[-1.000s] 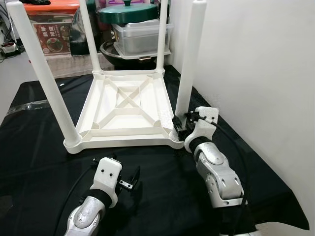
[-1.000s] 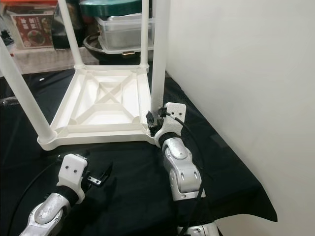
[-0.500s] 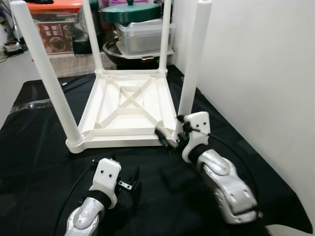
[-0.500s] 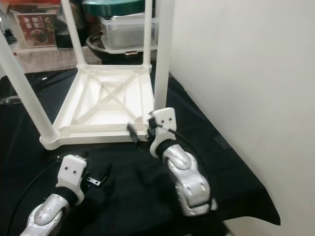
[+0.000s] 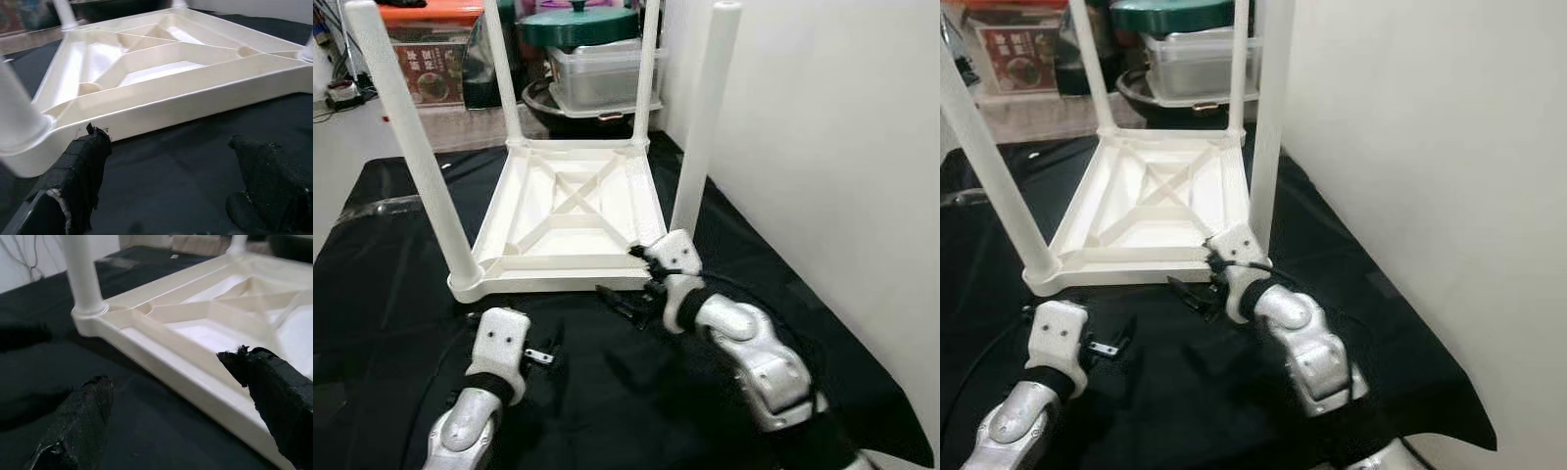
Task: Building children table
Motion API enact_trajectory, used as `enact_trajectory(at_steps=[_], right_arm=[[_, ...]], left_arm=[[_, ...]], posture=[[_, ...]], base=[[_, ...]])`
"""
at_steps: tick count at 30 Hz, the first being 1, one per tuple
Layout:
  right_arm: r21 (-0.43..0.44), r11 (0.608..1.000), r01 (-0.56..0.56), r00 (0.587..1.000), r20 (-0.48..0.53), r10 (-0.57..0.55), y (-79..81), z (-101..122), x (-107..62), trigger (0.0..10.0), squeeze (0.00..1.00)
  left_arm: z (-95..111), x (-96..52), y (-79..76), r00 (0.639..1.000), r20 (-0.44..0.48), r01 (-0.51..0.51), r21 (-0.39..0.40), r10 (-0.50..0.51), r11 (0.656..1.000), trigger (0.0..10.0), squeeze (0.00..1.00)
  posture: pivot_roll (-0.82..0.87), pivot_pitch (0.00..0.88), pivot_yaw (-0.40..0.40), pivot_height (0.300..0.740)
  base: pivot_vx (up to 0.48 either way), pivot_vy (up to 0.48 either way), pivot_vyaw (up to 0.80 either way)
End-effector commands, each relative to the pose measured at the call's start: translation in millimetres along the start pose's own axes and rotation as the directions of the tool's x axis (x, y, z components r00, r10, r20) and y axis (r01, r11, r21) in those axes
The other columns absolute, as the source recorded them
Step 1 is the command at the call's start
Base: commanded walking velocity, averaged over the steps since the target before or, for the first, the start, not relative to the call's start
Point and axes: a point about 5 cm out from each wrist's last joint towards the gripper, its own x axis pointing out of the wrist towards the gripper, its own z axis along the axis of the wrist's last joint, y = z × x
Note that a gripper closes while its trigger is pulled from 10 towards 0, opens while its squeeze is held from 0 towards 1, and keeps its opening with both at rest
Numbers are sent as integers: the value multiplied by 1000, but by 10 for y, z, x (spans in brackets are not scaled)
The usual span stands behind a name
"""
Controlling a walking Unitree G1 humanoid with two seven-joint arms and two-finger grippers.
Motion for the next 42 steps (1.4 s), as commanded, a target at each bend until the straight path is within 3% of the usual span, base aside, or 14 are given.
enact_trajectory(at_steps=[1,3,9,14,17,19,21,23,28,33,38,41,42], right_arm=[[9,1000,21,1000,-14,-21,-27,-41,2,10000,0],[91,996,17,1000,6,-18,-45,-37,-6,10000,0],[95,995,29,1000,8,-30,-61,-49,50,10000,0],[93,994,-62,998,18,61,-64,-77,331,10000,0],[28,990,-136,991,-11,137,-87,-69,538,10000,0],[28,990,-136,991,-11,137,-87,-69,538,10000,0],[-57,983,-175,983,-67,172,-120,0,731,10000,0],[-52,986,-158,984,-92,152,-132,12,782,10000,0],[62,997,-39,996,-83,44,-161,74,883,10000,0],[272,961,59,998,-4,-60,-148,70,893,10000,0],[304,949,82,997,-21,-79,-132,-70,873,10000,0],[382,915,132,991,-44,-125,-174,-156,836,10000,0],[459,870,178,983,-40,-180,-240,-189,782,10000,0]], left_arm=[[19,-30,9,1000,16,-17,-7,18,1000,10000,0],[27,-46,9,999,23,-28,-15,29,999,10000,0],[34,-60,12,999,23,-48,-27,49,998,10000,0],[51,-31,16,998,32,-58,-16,58,998,10000,0],[73,-54,33,997,40,-72,-11,72,997,10000,0],[73,-54,33,997,40,-72,-11,72,997,10000,0],[50,-158,86,994,27,-108,-7,108,994,10000,0],[42,-193,98,992,22,-121,-4,121,993,10000,0],[31,-260,102,989,14,-149,-7,150,989,10000,0],[7,-274,52,991,0,-131,-20,131,991,10000,0],[6,-238,28,996,0,-94,-12,94,995,10000,0],[19,-200,39,996,3,-84,3,84,996,10000,0],[33,-170,59,997,10,-82,1,82,997,10000,0]], posture=[[114,0,-69,740],[117,0,-70,740],[121,0,-71,740],[147,0,-79,740],[194,0,-106,740],[194,0,-106,740],[233,0,-140,740],[248,0,-154,740],[257,0,-163,740],[228,0,-124,740],[211,0,-106,740],[196,0,-93,740],[172,0,-74,740]], base=[[0,0,0],[0,0,0],[0,0,0],[0,0,0],[0,0,0],[0,0,0],[0,0,0],[0,0,0],[0,0,0],[0,0,0],[0,0,0],[0,0,0],[0,0,0]])
